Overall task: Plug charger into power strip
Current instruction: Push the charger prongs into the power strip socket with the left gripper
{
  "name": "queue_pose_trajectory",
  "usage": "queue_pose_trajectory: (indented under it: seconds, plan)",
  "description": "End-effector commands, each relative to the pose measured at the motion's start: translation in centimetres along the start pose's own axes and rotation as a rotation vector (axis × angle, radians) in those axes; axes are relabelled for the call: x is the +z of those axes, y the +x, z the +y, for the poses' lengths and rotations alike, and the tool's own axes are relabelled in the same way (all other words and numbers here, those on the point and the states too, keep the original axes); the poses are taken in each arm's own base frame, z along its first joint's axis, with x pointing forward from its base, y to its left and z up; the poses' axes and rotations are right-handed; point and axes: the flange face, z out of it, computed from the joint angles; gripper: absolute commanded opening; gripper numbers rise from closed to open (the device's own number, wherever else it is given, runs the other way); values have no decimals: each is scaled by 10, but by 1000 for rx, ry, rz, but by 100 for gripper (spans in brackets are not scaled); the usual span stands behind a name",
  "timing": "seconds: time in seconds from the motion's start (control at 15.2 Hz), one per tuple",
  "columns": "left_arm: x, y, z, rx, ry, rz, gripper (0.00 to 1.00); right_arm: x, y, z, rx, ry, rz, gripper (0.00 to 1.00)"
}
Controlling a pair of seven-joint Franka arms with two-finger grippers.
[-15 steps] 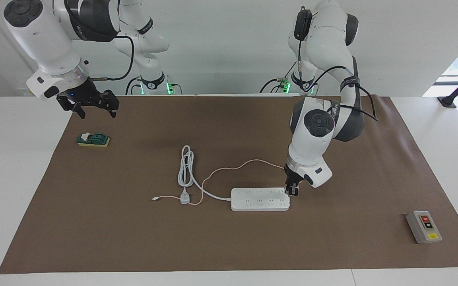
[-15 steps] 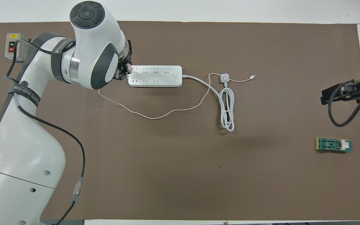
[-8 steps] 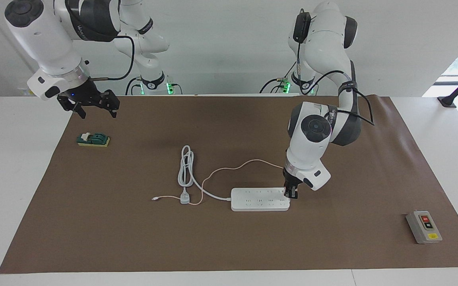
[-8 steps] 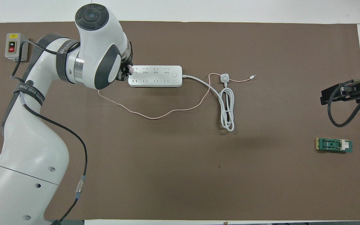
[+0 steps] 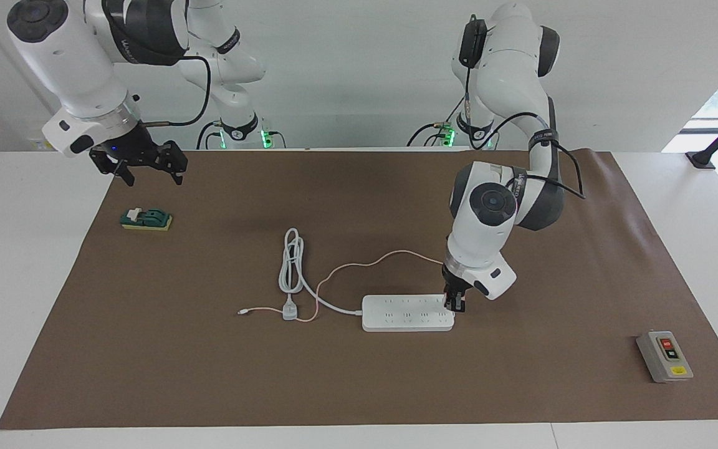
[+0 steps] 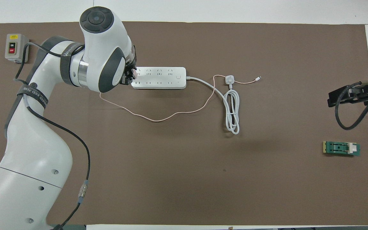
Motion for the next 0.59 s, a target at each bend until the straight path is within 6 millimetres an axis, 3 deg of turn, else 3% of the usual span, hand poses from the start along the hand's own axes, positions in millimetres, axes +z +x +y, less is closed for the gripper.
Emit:
queue_pose_trajectory:
  seconds: [0.0, 0.53]
  plan:
    - [3, -5, -11, -17, 10, 18, 0, -5, -5, 3, -15, -1, -4, 100]
    - [10, -24, -18, -21, 9, 16, 0, -5, -5, 3, -15, -1, -4, 100]
